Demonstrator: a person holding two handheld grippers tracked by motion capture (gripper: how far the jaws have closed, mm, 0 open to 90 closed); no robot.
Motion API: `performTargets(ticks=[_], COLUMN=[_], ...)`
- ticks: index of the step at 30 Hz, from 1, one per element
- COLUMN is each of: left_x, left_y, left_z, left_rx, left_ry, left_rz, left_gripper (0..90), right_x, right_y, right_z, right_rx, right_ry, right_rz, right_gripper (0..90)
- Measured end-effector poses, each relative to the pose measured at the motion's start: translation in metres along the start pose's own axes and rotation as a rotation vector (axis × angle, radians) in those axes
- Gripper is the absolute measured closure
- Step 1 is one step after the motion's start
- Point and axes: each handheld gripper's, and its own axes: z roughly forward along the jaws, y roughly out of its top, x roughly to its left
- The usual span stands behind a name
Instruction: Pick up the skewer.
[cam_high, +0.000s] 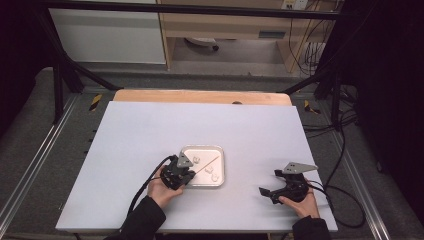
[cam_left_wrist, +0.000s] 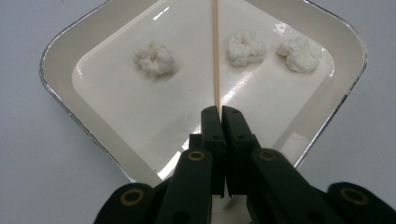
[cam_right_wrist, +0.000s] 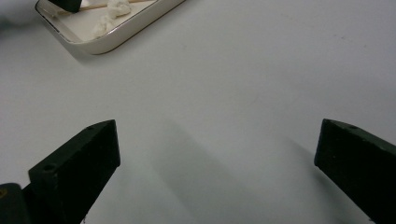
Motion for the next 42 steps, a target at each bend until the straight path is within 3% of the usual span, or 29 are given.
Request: performTargets(ticks=[5,21,33,40,42], left_x=[0.001,0.003,0.006,0.005,0.004], left_y=[-0.002,-0.001,-0.001,0.000,0.000], left_z=[0.000,-0.017,-0.028,-0.033,-0.034], left_rx=[-0.019,-0.122,-0.144,-0.157,-0.158], left_ry=[-0.014,-0.006,-0.014,-0.019,-0.022], left_rz=[-0.013,-0.042,-0.050,-0.047,-0.046], left_gripper=[88.6,88.9,88.8,88.8,88.8], right_x=[0.000,0.000,0.002,0.006,0.009], right_y=[0.000,0.000,0.001,0.005,0.007], right_z=[0.000,0.000,0.000,0.001,0.002], right_rx=[0.001,-0.001,-0.002,-0.012,-0.007], right_ry=[0.000,0.002,-0.003,-0.016,-0.029], right_rz=[-0.001,-0.004,-0.010,-0.033,-0.062], right_gripper=[0.7,0.7,0.7,0.6,0.6])
